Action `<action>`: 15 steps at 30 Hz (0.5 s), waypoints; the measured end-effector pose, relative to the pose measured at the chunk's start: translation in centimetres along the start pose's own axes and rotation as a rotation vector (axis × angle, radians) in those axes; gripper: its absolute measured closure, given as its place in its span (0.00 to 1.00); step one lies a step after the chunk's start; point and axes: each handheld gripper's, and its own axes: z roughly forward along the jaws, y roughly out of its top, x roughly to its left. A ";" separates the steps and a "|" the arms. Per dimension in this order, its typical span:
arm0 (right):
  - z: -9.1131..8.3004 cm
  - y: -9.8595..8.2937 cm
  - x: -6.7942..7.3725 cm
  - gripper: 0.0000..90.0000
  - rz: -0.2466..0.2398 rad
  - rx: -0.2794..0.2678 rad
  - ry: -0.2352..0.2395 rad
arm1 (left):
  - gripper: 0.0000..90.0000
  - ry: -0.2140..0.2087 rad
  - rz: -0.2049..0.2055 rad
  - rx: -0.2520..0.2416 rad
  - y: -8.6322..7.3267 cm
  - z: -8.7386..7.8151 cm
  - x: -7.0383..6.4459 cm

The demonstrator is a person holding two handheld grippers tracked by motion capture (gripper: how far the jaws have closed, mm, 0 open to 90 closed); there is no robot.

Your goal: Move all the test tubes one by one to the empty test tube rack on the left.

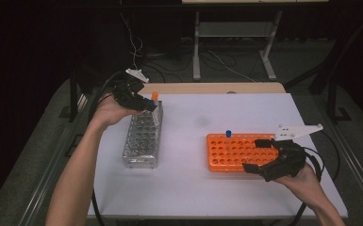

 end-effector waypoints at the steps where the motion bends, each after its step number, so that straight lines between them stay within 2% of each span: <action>1: 0.0 -0.1 -0.1 0.00 0.000 -0.002 -0.001 | 0.83 0.001 -0.005 0.001 -0.1 0.2 0.2; 6: 0.0 -0.7 -0.3 0.00 0.016 -0.001 0.000 | 0.83 0.020 -0.020 -0.002 -0.6 0.8 1.0; 15: 0.1 -1.1 -0.5 0.00 0.020 -0.006 0.004 | 0.83 0.037 -0.037 0.003 -1.1 1.8 1.3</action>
